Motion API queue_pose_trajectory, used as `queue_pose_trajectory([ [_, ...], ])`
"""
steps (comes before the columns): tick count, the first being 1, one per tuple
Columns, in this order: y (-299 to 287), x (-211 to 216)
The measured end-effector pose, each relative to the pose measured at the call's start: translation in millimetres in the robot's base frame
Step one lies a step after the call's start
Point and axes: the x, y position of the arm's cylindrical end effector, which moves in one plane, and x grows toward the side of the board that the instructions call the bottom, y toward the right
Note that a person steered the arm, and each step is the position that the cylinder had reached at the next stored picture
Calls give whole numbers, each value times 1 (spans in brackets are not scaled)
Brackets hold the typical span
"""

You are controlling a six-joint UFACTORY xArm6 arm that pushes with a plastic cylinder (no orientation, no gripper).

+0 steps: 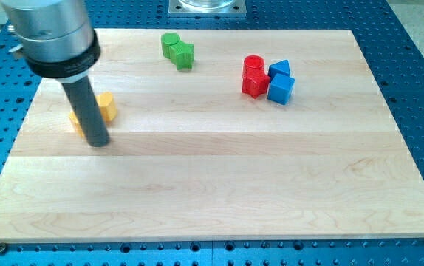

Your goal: Push the yellow blocks to the bottom left of the green blocks

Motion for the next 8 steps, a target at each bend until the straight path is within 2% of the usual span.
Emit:
queue_pose_trajectory([
  [2, -7, 0],
  [4, -94, 13],
  [5, -85, -4],
  [6, -17, -45],
  [8, -13, -46],
])
